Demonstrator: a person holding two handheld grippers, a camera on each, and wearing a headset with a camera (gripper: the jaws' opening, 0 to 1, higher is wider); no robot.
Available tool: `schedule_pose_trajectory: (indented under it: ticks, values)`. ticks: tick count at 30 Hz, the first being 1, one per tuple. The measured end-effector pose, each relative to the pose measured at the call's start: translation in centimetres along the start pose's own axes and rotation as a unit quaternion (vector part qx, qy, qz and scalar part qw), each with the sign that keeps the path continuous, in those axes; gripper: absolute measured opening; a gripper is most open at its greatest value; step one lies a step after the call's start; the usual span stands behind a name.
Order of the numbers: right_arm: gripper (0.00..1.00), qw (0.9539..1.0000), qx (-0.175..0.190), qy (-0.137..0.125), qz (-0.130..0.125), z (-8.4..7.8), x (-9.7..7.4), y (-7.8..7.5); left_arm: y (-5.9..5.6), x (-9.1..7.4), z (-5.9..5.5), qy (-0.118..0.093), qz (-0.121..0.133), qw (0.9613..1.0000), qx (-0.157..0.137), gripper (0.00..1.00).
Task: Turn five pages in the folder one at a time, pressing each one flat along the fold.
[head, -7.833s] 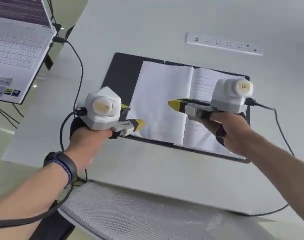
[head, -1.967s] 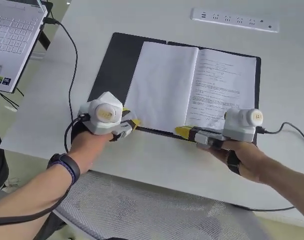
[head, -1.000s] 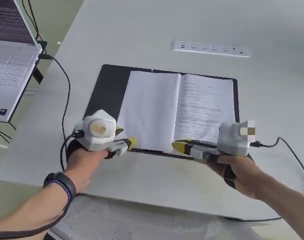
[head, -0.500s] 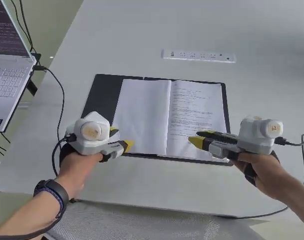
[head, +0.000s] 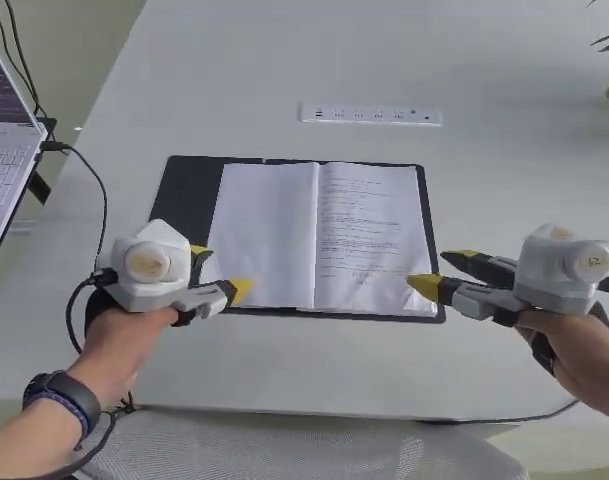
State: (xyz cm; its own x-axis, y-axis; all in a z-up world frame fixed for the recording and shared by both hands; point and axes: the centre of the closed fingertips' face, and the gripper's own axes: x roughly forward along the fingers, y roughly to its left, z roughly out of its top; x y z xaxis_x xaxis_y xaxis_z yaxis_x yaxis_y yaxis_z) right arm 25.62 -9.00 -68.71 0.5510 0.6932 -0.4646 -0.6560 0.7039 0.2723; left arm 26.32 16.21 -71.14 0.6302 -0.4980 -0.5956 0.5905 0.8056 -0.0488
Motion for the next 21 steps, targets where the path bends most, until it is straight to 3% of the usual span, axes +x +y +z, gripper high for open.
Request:
schedule_pose_trajectory:
  ticks: [11,21]
  values:
    - [0.55,0.9987,-0.012,-0.009,-0.049,0.7,-4.4,-1.2,0.6,-3.7,0.4,-0.011,0.005,0.9999,0.006,0.58]
    - [0.61,0.9971,-0.017,-0.005,-0.074,0.1,-6.0,-1.1,1.4,-6.0,0.5,-0.022,0.017,0.9996,-0.008,0.67]
